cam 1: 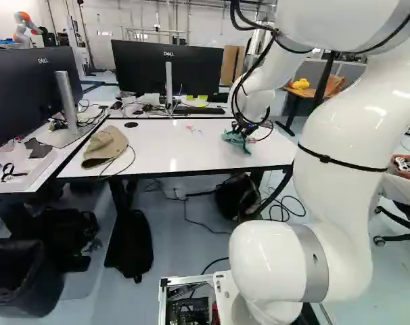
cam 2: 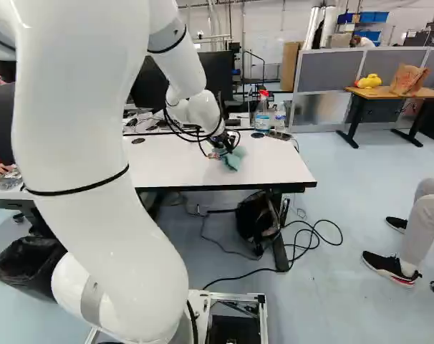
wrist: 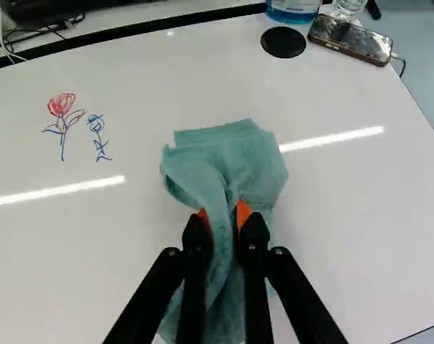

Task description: Clean the table with the green towel

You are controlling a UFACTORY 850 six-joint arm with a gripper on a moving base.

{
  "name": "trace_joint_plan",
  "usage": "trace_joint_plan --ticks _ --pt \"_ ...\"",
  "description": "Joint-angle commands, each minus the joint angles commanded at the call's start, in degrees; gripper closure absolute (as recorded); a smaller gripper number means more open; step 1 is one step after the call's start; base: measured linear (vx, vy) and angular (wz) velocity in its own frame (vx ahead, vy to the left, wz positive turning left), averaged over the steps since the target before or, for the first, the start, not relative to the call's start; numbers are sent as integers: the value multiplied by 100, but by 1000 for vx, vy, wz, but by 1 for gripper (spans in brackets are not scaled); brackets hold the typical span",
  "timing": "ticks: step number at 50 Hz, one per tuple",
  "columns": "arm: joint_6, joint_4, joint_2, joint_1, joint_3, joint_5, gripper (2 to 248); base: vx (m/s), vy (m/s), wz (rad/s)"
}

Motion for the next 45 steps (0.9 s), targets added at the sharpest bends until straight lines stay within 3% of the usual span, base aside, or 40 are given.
trace_joint_plan --ticks 45 --pt "0 0 511 826 565 0 195 0 0 0"
